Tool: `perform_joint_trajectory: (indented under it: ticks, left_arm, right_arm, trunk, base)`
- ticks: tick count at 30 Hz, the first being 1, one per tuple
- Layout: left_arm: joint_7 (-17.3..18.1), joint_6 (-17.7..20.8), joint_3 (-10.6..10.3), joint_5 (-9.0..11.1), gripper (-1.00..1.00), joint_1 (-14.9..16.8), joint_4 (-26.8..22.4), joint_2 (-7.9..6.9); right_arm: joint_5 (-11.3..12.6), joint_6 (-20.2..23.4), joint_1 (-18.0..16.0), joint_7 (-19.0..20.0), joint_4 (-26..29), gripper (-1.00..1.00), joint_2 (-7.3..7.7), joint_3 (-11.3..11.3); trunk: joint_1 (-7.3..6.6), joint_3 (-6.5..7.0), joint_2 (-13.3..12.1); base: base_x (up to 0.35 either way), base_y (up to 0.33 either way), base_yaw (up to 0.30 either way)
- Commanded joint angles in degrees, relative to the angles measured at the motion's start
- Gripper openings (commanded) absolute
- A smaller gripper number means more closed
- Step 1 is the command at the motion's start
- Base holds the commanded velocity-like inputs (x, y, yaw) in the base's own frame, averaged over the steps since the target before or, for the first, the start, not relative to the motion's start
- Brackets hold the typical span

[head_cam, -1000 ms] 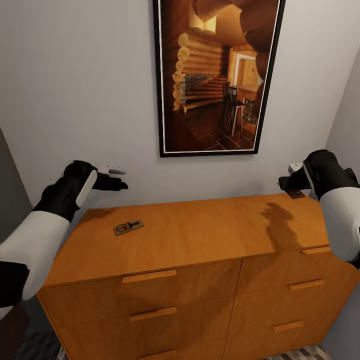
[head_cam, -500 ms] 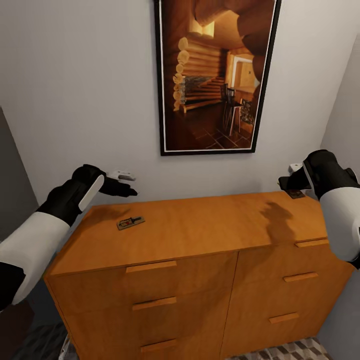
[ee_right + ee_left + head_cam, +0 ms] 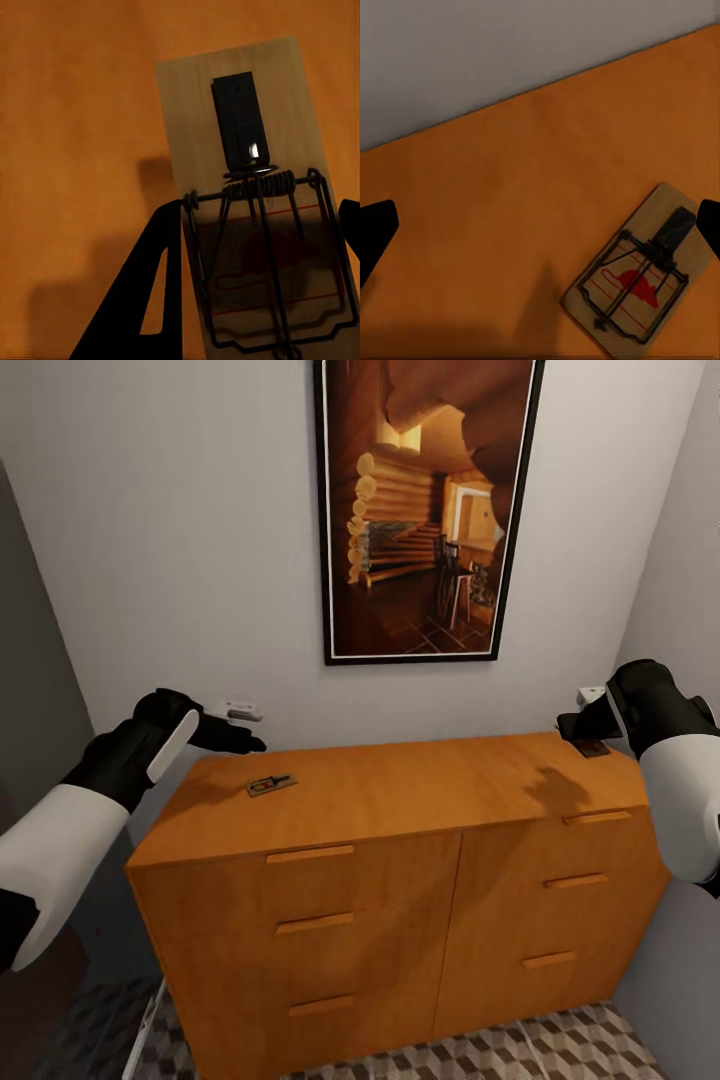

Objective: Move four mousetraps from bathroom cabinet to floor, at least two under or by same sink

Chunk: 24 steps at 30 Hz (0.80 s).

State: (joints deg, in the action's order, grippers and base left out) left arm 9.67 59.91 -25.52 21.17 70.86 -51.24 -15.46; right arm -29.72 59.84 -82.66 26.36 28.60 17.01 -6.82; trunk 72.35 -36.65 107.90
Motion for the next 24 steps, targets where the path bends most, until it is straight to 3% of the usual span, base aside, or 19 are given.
perform_joint_trajectory:
  ticks: [1,7,11,16,24]
  left_arm:
    - [0.6,0.1,-0.1,-0.5,1.00,0.1,0.2,-0.03]
    - [2.4,0.1,-0.1,-0.7,1.00,0.0,6.4,0.34]
    - [6.7,0.1,-0.1,-1.0,1.00,0.1,8.6,0.20]
    - [9.5,-0.1,-0.1,-1.3,1.00,0.1,9.0,0.26]
    - [10.4,-0.1,-0.1,-1.3,1.00,0.1,7.3,0.15]
  right_arm:
    - [-0.5,0.2,0.0,0.5,0.1,-1.00,-0.04,-0.3]
    - [-0.6,0.2,0.0,0.5,0.1,-1.00,0.03,-0.3]
    - [-1.0,0.2,0.0,0.3,0.1,-1.00,0.04,-0.3]
    - [-1.3,0.2,0.0,0.1,0.1,-1.00,0.04,-0.3]
    - [-1.4,0.2,0.0,0.1,0.1,-1.00,0.04,-0.3]
  trunk:
    - [-0.01,-0.06,0.0]
    - [-0.01,-0.06,0.0]
    - [-0.01,-0.06,0.0]
    - [-0.01,-0.06,0.0]
    - [-0.01,-0.06,0.0]
  base:
    - [-0.021,0.000,0.000]
    - [-0.007,0.000,0.000]
    - [-0.001,0.000,0.000]
    - [0.000,0.000,0.000]
    - [0.000,0.000,0.000]
